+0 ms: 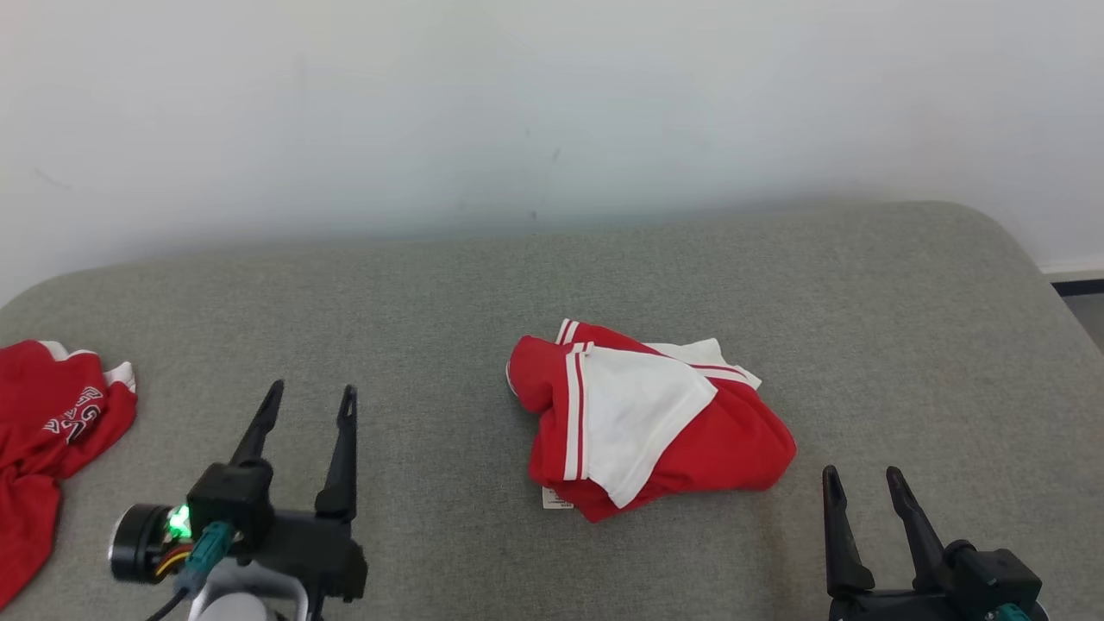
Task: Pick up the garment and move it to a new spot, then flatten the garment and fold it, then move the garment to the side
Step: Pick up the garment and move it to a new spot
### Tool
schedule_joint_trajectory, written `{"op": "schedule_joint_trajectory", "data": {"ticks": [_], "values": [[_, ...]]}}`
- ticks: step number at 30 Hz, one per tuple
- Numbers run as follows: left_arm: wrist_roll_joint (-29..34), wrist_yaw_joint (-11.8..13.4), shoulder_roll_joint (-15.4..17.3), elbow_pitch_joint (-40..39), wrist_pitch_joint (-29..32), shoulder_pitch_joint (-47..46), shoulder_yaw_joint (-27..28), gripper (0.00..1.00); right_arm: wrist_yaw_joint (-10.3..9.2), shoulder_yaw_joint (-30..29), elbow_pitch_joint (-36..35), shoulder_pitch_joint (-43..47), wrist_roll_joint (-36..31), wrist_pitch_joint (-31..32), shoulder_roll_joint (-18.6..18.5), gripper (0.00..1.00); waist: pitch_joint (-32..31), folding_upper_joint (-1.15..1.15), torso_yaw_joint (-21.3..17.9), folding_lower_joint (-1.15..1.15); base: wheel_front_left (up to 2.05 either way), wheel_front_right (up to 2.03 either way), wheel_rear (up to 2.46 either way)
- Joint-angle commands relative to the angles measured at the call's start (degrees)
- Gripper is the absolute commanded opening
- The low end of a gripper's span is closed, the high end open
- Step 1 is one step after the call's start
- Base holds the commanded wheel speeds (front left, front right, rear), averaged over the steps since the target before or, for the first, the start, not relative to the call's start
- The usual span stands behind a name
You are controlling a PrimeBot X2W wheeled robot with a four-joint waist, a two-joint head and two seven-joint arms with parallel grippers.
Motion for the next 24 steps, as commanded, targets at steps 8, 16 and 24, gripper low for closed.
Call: {"op": "schedule_joint_trajectory", "data": {"ticks": [8,16,24], "values": [[0.1,1.7,4.0,-7.7,-0.3,10.4,3.3,1.00,-0.12,-0.5,-0.2,1.2,0.2,0.0,0.1,1.00,-1.3,0.00,3.3,0.01,0.00,0.00,0.00],[-0.4,2.4,4.0,-12.2,-0.3,17.1,6.9,1.00,-0.12,-0.4,0.0,1.5,-0.1,0.0,0.1,1.00,-1.5,0.00,5.0,0.01,0.00,0.00,0.00],[0.8,2.6,2.0,-15.2,-0.4,20.3,9.4,1.00,-0.12,0.1,0.1,1.4,-0.4,0.0,0.1,1.00,-1.7,0.00,5.4,0.01,0.00,0.00,0.00]]}}
